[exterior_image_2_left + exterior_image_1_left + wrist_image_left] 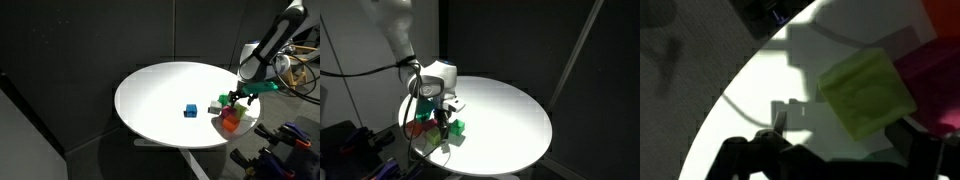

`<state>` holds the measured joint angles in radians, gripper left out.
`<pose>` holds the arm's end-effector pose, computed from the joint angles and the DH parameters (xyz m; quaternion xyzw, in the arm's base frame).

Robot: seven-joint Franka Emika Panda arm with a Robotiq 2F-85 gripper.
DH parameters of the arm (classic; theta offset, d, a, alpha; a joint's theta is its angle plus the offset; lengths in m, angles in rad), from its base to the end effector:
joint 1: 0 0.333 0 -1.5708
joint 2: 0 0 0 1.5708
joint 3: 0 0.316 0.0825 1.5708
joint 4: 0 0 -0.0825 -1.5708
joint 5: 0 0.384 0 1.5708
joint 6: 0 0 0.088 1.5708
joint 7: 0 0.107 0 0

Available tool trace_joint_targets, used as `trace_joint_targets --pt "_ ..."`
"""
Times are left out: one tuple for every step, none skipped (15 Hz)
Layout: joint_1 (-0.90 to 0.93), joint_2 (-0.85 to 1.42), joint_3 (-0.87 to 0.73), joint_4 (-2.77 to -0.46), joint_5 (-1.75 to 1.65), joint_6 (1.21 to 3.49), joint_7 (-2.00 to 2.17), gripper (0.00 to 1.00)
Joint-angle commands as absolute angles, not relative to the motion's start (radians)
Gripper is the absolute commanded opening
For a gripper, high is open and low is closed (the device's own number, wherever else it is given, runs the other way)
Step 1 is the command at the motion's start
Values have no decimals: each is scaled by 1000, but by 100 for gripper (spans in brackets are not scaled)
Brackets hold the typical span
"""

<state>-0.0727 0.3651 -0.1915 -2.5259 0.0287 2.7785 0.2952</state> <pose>0.4240 -0.1244 0.1342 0.9568 -0.2845 -0.0520 0.0307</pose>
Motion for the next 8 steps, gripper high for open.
trace_joint_targets --pt "-83 336 -192 -2557 42 2770 257 100" --pt "-82 334 -193 -2562 41 2769 257 100" --pt "-82 332 -194 -2566 41 2769 256 100" --pt "-82 330 -194 -2570 40 2770 256 100" --pt "-82 326 -194 -2575 40 2770 255 100" --pt "-81 319 -195 -2583 39 2773 253 100" --pt "-81 314 -194 -2589 39 2774 252 100" --pt "-81 307 -195 -2596 38 2776 252 100"
